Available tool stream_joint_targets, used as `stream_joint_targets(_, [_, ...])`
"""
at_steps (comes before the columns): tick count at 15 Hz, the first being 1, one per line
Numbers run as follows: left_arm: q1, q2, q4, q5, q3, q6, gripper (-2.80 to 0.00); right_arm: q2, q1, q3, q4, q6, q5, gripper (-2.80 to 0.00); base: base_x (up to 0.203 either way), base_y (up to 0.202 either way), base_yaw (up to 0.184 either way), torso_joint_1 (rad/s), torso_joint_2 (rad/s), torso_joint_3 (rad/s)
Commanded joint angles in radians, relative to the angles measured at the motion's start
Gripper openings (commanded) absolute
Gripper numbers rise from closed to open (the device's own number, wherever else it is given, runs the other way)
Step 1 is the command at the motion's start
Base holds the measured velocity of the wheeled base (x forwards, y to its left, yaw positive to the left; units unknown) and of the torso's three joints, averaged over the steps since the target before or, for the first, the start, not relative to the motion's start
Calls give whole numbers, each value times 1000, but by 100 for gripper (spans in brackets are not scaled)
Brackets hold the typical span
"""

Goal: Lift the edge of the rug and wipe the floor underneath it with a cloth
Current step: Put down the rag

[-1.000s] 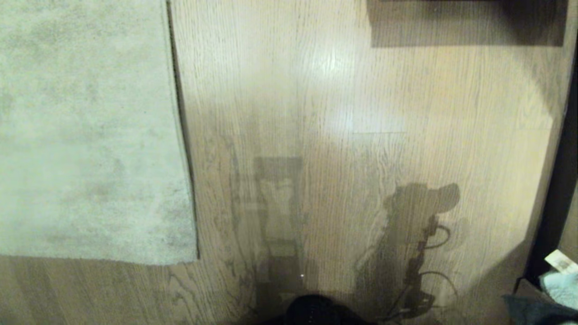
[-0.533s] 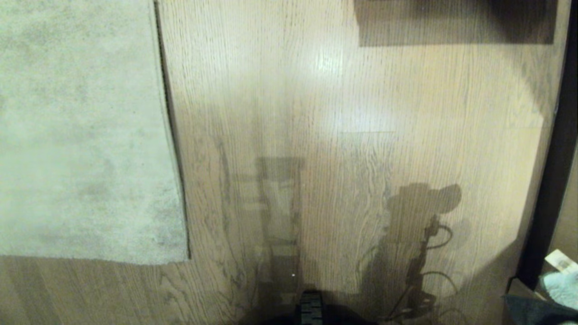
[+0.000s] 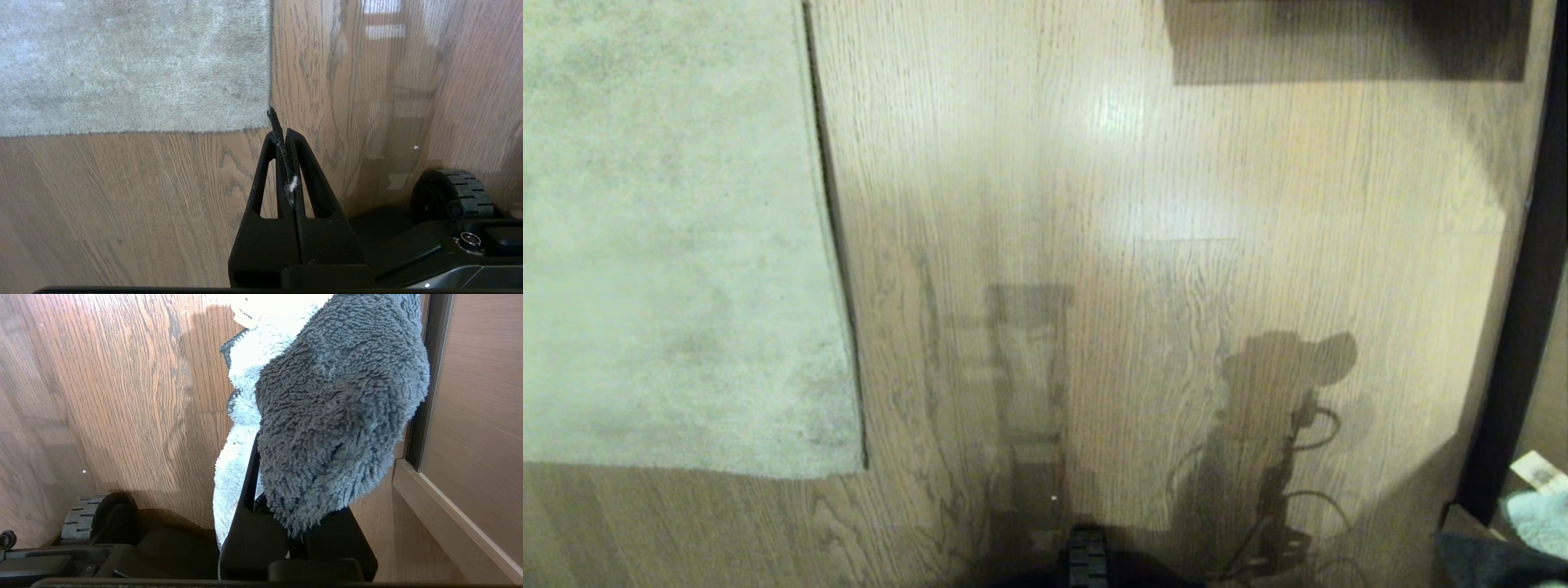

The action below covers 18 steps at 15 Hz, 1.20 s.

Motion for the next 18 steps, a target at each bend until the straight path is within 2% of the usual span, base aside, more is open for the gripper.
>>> stream_joint_targets(1, [1,0,1,0,0,0,-280,2,0,0,-1,0,-1,-280,0,0,0,0,0,0])
stream_joint_targets(6, [1,0,1,0,-2,0,-280,0,1,0,1,-10,-1,-280,0,0,0,0,0,0])
stream_joint_targets(8, [1,0,1,0,0,0,-280,0,-1,0,1,-12,-30,-280,0,0,0,0,0,0])
stream_joint_targets(16, [-1,0,1,0,0,0,-280,0,-1,0,-1,-20,-28,-280,0,0,0,0,0,0])
stream_joint_targets(18, [0,0,1,0,0,0,-280,0,-1,0,-1,-24,-6,-280,0,0,0,0,0,0])
